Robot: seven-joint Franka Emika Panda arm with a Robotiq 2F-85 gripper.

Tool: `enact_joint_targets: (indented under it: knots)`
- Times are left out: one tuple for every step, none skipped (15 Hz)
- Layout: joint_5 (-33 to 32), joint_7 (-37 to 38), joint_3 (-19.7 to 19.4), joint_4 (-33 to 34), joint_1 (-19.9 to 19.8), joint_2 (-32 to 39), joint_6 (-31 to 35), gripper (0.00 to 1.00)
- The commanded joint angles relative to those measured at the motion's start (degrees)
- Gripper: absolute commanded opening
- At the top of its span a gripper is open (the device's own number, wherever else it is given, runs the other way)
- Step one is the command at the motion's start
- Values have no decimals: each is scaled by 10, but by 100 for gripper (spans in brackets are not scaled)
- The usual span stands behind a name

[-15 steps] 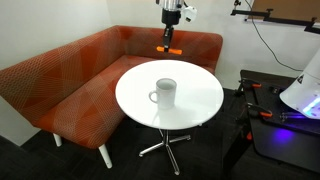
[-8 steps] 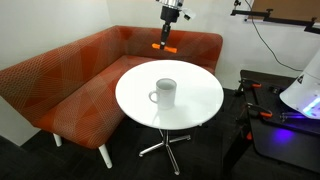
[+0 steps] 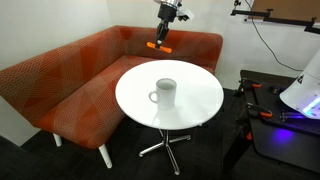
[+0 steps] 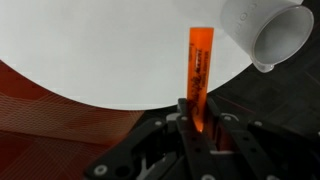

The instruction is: Put the marker into the mug cup

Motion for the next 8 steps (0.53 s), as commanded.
enact_joint_targets:
  knots:
    - [68,-114,19,37,-25,19,-55,5]
    - [88,-148,19,44,-27,23,-73,5]
    - [104,-180,17,50,-27,27,-93,5]
    - [115,-203,12,56,-25,32,-111,5]
    - [125,-227,9,64,-25,37,-133,5]
    - [132,-246,5,70,-24,42,-152,5]
    - [136,-265,2,78,-23,47,-173,5]
    - [139,-282,-1,84,-22,52,-193,5]
